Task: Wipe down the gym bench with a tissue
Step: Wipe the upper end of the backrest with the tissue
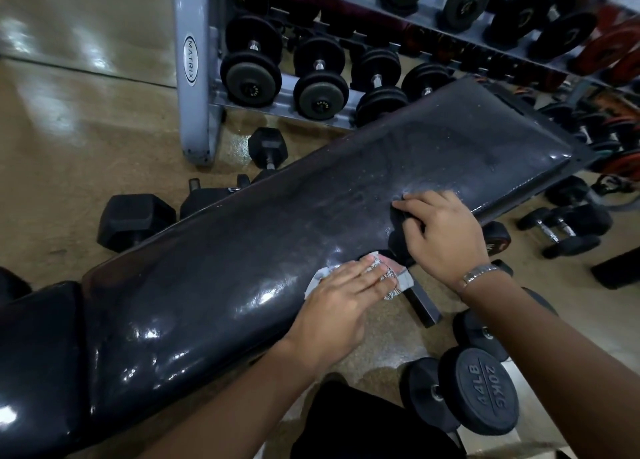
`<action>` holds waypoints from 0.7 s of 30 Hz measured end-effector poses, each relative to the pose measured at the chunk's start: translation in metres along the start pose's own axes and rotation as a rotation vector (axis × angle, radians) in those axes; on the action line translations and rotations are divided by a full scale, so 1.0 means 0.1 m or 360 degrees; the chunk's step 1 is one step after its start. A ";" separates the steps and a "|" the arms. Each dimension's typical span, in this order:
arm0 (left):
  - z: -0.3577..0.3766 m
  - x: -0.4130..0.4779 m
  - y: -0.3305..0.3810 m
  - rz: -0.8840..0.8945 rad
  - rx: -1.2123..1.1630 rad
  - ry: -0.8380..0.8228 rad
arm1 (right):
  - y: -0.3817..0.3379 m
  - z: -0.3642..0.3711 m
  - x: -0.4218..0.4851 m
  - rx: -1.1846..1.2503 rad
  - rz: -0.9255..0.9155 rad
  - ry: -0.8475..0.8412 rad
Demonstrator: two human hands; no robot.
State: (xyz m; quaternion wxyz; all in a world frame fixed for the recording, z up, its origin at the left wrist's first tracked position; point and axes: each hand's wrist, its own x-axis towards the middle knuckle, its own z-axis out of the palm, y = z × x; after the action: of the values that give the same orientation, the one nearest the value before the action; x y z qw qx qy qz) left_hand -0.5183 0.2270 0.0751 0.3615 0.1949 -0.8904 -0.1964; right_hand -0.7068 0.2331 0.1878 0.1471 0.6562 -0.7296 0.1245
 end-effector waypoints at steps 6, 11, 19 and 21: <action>-0.52 0.29 0.18 -0.0642 -0.0871 0.0020 | 0.01 -0.02 0.01 0.0063 0.0029 -0.0002; -0.54 0.57 -0.17 -0.0906 -0.0490 0.0207 | 0.02 -0.02 0.00 0.0136 0.0065 0.0010; -0.40 0.51 -0.18 -0.0527 0.0126 0.0257 | 0.06 0.01 -0.03 0.0177 0.0042 0.0018; -0.44 0.52 -0.18 -0.0683 -0.0061 0.0280 | 0.06 0.00 -0.03 0.0167 0.0042 -0.0003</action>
State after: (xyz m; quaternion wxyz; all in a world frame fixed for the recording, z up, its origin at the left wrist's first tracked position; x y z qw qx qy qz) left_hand -0.5168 0.1770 0.1247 0.3913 0.3891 -0.7897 -0.2680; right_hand -0.7126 0.2366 0.1862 0.1101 0.6534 -0.7308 0.1637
